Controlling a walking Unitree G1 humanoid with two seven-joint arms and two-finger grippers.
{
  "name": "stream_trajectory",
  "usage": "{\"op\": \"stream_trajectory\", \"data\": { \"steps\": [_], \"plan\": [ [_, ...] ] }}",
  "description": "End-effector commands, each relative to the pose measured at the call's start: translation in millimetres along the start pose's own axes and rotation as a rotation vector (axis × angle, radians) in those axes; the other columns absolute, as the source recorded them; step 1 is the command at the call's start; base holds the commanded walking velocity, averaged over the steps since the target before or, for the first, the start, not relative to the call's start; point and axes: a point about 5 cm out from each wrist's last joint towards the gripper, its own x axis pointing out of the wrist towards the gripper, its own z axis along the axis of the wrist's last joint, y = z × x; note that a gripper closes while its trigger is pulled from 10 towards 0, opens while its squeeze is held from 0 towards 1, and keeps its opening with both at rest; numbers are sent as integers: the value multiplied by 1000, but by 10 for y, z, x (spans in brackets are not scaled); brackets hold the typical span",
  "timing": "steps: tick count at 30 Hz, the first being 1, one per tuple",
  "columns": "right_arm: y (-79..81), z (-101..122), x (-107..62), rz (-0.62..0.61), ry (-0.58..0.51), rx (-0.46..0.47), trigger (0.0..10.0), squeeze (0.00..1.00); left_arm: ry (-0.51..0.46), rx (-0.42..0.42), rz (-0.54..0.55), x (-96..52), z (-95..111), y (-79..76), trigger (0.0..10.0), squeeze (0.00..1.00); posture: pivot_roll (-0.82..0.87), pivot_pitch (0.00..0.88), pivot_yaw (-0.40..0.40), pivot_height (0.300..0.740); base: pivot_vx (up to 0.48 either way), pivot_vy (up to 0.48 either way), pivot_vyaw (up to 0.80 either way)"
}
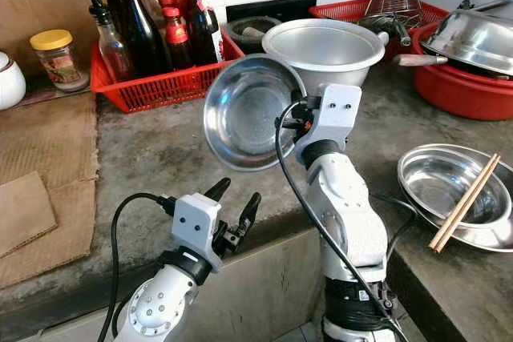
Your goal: Kitchen organization
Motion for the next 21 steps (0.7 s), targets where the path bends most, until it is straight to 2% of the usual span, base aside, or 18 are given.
{"op": "stream_trajectory", "data": {
  "steps": [1,5,19,21],
  "plan": [
    [37,94,-13,20,-55,-1,10000,0,-17,5,0,-6,51,-5,10000,0,100,75,-16,740,0,0,0],
    [61,137,2,35,-85,-10,10000,0,-16,7,-2,-4,46,-8,10000,0,95,63,-19,740,-244,0,0],
    [63,130,0,32,-88,-18,10000,0,-12,9,-14,-9,33,-7,10000,0,93,48,-8,740,-285,0,0],
    [63,134,0,32,-90,-12,10000,0,-12,10,-15,-8,33,-5,10000,0,94,49,-7,740,0,0,0]
  ]
}}
